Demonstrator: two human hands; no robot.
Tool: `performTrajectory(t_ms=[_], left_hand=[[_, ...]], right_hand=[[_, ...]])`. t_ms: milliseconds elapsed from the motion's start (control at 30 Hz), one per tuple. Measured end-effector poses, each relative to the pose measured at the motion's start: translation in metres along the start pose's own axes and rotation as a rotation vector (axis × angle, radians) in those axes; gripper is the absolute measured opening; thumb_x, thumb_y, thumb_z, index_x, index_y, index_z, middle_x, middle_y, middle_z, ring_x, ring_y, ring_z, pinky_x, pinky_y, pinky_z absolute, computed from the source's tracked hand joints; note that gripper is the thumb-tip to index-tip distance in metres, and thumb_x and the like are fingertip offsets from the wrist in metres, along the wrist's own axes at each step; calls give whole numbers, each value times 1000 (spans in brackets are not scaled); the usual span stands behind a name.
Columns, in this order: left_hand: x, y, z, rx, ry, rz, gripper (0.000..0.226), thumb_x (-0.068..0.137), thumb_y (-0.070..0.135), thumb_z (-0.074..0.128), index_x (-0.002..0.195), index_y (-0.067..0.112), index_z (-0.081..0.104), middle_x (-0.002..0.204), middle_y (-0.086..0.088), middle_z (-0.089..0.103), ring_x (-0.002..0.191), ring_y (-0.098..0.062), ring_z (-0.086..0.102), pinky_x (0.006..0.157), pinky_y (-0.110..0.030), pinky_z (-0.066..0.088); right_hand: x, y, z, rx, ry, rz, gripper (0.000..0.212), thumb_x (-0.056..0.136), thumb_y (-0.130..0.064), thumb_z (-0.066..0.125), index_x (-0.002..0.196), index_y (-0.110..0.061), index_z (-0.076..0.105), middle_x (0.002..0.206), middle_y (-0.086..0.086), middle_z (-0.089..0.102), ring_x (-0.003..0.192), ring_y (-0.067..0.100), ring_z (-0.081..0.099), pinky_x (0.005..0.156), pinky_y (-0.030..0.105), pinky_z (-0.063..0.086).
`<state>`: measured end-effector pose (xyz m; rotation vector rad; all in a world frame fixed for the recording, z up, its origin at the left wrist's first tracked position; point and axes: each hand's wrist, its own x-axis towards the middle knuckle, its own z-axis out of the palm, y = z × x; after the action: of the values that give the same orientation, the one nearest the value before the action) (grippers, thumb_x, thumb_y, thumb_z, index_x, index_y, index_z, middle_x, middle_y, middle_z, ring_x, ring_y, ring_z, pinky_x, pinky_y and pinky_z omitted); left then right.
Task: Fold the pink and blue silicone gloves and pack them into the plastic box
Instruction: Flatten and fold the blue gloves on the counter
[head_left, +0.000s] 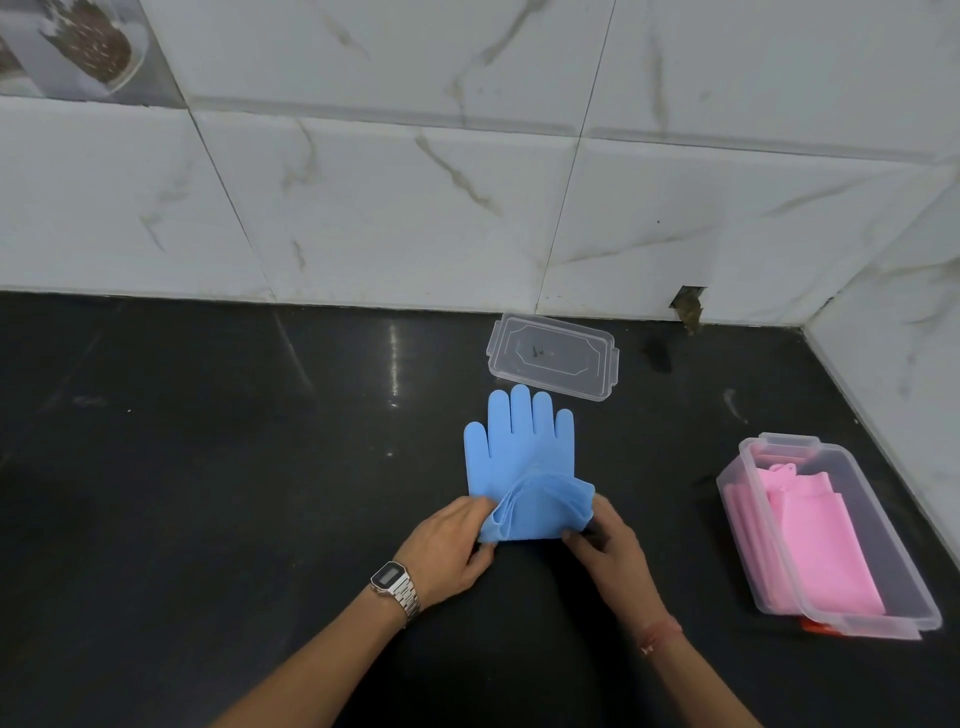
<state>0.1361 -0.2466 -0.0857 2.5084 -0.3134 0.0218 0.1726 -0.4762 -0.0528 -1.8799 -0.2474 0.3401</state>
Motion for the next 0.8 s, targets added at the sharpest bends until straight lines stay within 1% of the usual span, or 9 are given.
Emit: performTrajectory(t_ms=[67,167,233,333,433,600,667,733,800], left_hand=[[0,-1,2,-4,-17,38,23,90,31,54,109,19,55,108,5,58,100,-10,53,80,-21,46],[-1,-3,7,29,-49,145,18,90,21,59,107,15,59,129,3,58,125,-11,47,102,-25,40],[-2,-2,7,12,-55,118,12,91,20,57,103,16,57,133,6,57,126,-10,48,100,-27,41],[1,4,0,13,-54,16,17,90,22,53,106,26,47,115,5,66,100,-18,61,80,-30,48],[3,8,-7,4,-27,-19,27,89,18,56,97,33,35,79,-1,66,66,-22,60,55,-30,42],[10,12,-11,-129,1,-120,19,87,10,57,98,23,50,66,-5,62,57,-24,59,53,-37,47],[14,11,-9,-128,14,-156,12,88,10,56,99,15,55,67,-6,63,57,-26,59,55,-38,48],[18,12,-6,-83,20,-206,11,92,12,52,103,12,56,64,-9,60,56,-28,56,56,-36,45],[22,13,-5,-60,32,-266,15,99,27,48,98,13,53,58,-5,52,51,-23,49,55,-33,39]], right_hand=[[2,4,0,-16,-78,-32,37,90,-2,64,120,-24,64,124,-17,63,116,0,58,92,10,45],[4,19,-1,-81,-162,-27,16,85,1,65,95,-11,64,121,-13,65,121,6,57,105,23,42],[2,20,-2,-53,-187,-30,7,81,-13,64,85,-13,58,122,-10,66,124,6,54,105,25,40],[0,18,-2,-75,-141,-28,9,84,-28,55,84,-20,60,105,-3,71,107,12,64,90,26,50],[-1,21,-4,-161,-133,17,8,90,-22,55,88,-23,63,89,1,63,92,18,56,76,27,46],[-4,22,-3,-150,-110,-41,19,91,-3,60,86,-21,63,84,-3,67,75,12,64,66,24,51],[-3,21,3,-93,-7,6,22,97,-28,55,76,-27,60,75,-14,66,66,0,59,60,15,46],[0,16,6,-63,76,49,33,88,-59,50,69,-32,57,65,-18,62,59,-4,56,55,12,43],[4,10,9,-56,79,72,31,85,-64,46,82,-37,62,77,-22,68,70,-5,63,59,9,46]])
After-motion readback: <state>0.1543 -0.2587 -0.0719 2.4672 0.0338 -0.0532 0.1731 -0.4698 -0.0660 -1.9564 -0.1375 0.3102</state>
